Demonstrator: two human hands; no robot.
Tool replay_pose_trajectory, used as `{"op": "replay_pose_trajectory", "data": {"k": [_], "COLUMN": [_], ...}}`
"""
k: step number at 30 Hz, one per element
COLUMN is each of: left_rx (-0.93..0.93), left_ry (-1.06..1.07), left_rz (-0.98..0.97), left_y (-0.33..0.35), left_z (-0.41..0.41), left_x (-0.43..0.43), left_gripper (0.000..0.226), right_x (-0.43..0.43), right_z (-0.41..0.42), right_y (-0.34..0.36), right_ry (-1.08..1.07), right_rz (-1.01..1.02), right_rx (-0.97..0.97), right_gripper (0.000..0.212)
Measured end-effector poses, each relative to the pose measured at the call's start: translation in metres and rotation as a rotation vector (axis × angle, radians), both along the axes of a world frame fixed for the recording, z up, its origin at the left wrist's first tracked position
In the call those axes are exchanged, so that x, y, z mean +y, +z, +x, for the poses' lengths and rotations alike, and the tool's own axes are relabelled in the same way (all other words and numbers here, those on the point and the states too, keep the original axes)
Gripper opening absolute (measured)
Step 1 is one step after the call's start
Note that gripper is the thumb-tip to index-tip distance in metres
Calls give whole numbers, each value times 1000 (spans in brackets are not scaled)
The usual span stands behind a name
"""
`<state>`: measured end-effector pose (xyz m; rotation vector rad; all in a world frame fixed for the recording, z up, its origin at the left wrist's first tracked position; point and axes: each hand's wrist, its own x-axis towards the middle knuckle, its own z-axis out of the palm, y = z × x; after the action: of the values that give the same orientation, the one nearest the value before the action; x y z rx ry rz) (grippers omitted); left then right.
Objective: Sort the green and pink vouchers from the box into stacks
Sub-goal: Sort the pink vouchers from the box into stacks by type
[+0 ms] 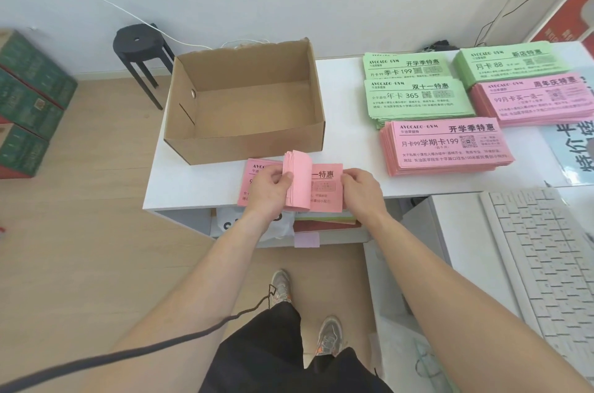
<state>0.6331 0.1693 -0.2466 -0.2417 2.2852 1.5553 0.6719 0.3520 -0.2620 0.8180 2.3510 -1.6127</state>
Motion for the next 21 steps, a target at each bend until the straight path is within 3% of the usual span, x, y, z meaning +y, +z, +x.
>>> {"op": "replay_pose_trajectory", "data": {"k": [8, 12, 21], "left_rx": [-68, -78, -84], "left_ry": [123, 133, 125], "left_rz": [136, 158, 189], "left_y": [-11, -13, -13], "left_z": [-6, -9, -10], "left_x": [-10, -12, -14], "left_gripper": [17, 19, 19], "right_x": [9, 10, 9], "right_z": [-5, -6, -8], "right_y": [-7, -13, -12], "right_ry": [14, -32, -45], "right_rz": [38, -56, -74], "right_rx": [-36, -53, -47], "right_gripper": [19, 31, 31]}}
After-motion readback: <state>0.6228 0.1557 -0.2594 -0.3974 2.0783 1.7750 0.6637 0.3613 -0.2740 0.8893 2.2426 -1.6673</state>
